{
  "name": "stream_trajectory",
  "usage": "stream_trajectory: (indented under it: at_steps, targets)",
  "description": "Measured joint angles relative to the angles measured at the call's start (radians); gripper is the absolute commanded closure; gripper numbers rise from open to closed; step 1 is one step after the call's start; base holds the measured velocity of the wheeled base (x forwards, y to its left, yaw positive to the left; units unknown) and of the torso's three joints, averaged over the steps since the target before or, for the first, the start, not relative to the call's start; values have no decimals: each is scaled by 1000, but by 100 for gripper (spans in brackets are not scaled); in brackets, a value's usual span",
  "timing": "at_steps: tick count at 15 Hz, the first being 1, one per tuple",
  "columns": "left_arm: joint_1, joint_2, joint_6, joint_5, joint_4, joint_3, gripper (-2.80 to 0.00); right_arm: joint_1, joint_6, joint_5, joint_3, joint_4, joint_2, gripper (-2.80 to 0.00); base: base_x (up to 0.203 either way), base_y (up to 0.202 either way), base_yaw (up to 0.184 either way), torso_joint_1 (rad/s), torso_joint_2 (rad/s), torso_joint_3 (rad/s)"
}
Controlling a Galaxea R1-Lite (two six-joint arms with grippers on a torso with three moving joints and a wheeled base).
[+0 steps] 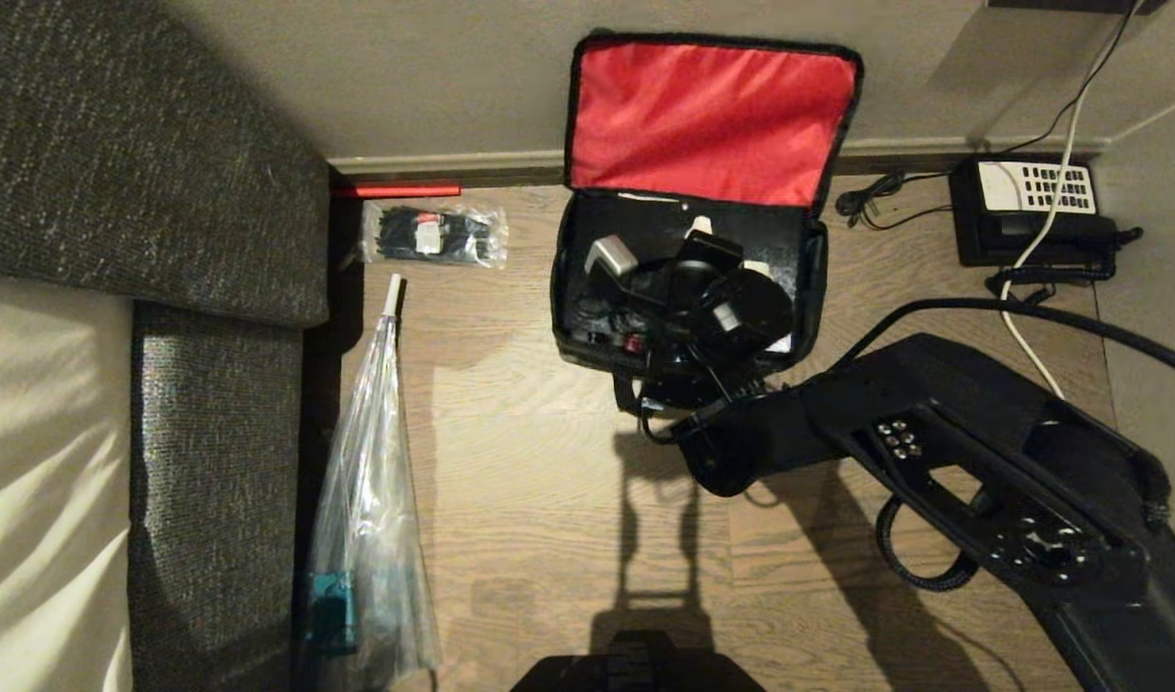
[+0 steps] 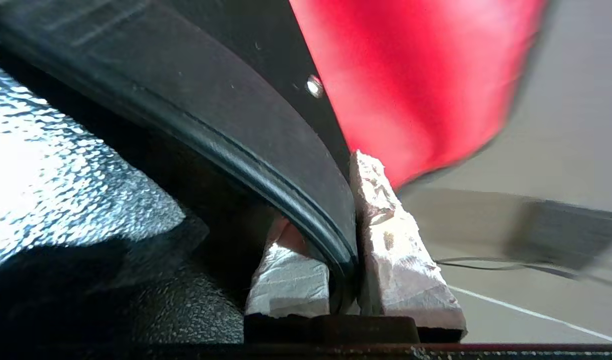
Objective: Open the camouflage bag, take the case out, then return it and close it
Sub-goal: Lift the black box
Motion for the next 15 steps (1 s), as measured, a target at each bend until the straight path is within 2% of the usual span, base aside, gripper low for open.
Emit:
stream_trajectory:
  at_steps: [5, 10, 15]
  targets:
    - [0, 0, 0, 0, 0, 0, 0, 19, -13, 3, 48, 2, -87, 0, 0, 0, 0, 0, 0, 0]
    - [0, 0, 1, 0, 0, 0, 0, 73, -10, 5, 59, 29, -157, 0, 0, 0, 0, 0, 0, 0]
    - [0, 0, 0, 0, 0, 0, 0, 84, -6, 19, 149, -3, -131, 0, 0, 0, 0, 0, 0, 0]
